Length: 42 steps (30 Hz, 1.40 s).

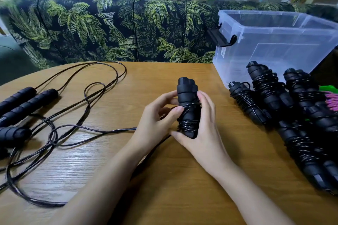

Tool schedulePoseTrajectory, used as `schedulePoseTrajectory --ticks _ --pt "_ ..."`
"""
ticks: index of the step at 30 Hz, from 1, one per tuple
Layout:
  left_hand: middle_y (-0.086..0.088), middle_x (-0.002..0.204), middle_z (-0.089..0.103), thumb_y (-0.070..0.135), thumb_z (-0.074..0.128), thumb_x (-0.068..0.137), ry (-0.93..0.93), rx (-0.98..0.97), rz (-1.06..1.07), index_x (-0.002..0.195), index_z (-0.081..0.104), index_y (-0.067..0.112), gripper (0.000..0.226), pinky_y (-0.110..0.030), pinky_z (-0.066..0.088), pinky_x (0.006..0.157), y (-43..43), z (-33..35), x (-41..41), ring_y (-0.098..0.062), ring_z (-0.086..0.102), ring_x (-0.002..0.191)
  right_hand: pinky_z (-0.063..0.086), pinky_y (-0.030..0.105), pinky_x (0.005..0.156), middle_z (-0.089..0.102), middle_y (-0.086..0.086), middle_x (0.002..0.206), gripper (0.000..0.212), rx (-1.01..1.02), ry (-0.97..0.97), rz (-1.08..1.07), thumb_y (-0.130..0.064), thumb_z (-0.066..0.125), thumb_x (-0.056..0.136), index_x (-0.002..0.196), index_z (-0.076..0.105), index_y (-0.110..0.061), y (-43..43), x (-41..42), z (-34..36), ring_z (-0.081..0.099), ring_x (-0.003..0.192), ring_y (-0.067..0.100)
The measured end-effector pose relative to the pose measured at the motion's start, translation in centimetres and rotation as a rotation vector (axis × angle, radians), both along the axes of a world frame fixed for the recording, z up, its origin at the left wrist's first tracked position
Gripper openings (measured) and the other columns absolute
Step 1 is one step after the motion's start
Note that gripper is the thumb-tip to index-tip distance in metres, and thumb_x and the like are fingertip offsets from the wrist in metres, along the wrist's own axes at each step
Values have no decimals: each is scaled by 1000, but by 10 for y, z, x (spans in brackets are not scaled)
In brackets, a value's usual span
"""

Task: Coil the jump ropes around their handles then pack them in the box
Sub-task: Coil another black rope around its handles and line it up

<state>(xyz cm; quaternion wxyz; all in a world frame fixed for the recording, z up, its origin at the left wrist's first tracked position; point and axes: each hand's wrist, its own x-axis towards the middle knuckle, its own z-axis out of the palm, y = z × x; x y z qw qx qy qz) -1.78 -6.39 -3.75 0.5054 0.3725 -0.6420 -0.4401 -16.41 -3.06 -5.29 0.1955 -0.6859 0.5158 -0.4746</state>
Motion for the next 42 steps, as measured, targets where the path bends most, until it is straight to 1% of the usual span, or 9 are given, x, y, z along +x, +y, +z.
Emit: schedulePoseTrajectory --ticks 5,10,16,19,24,29,33,37,42 --pt "3 123 65 24 64 90 -11 5 4 129 59 24 40 -42 54 94 -1 1 4 -35 65 97 22 8 111 30 -6 156 97 -15 -84 42 -8 83 75 152 26 -23 -2 -1 5 26 142 -2" --pt "6 131 62 24 62 92 -24 30 -49 131 56 27 40 -37 50 101 -5 2 12 -17 64 110 21 12 114 28 -12 159 82 41 -212 130 -9 77 82 149 34 -28 4 -2 10 22 144 -5" --pt "-11 126 65 16 61 91 102 147 -197 132 45 21 44 -26 50 90 -3 7 17 -18 61 119 37 43 114 46 -7 150 77 118 -368 238 -19 75 79 144 40 -43 8 -3 14 45 135 14" --pt "-10 116 70 13 63 92 154 155 -194 130 45 20 43 -24 50 86 -1 11 17 -16 66 104 38 43 113 51 -7 145 76 140 -410 268 -20 74 81 145 39 -41 8 -3 15 49 132 13" --pt "-10 111 70 16 67 82 202 137 -88 141 39 19 64 -23 52 82 0 12 12 -15 69 97 31 30 116 35 -26 149 69 58 -338 221 -18 69 87 147 37 -32 8 -5 13 32 142 3" --pt "-3 110 71 25 78 74 198 150 13 148 37 17 85 -24 54 79 -1 8 9 -14 70 96 24 16 115 27 -15 156 73 13 -202 186 -20 68 87 149 31 -30 8 3 8 23 144 -3" --pt "-5 114 70 26 79 77 133 143 23 135 53 26 64 -28 55 85 0 10 7 -16 70 97 29 32 118 33 -12 155 80 9 -201 154 -23 72 82 149 31 -33 3 2 3 30 144 4" --pt "-5 122 69 22 77 82 121 168 -12 143 47 18 68 -31 55 89 -1 10 12 -21 69 104 34 45 116 41 -12 152 79 96 -326 198 -33 71 83 148 29 -44 4 0 5 39 140 11" --pt "-5 113 72 25 76 78 115 169 18 136 50 23 63 -39 56 90 0 7 8 -28 69 102 27 11 110 30 -19 153 86 45 -114 53 -24 78 83 153 28 -29 5 -2 5 28 139 -9"
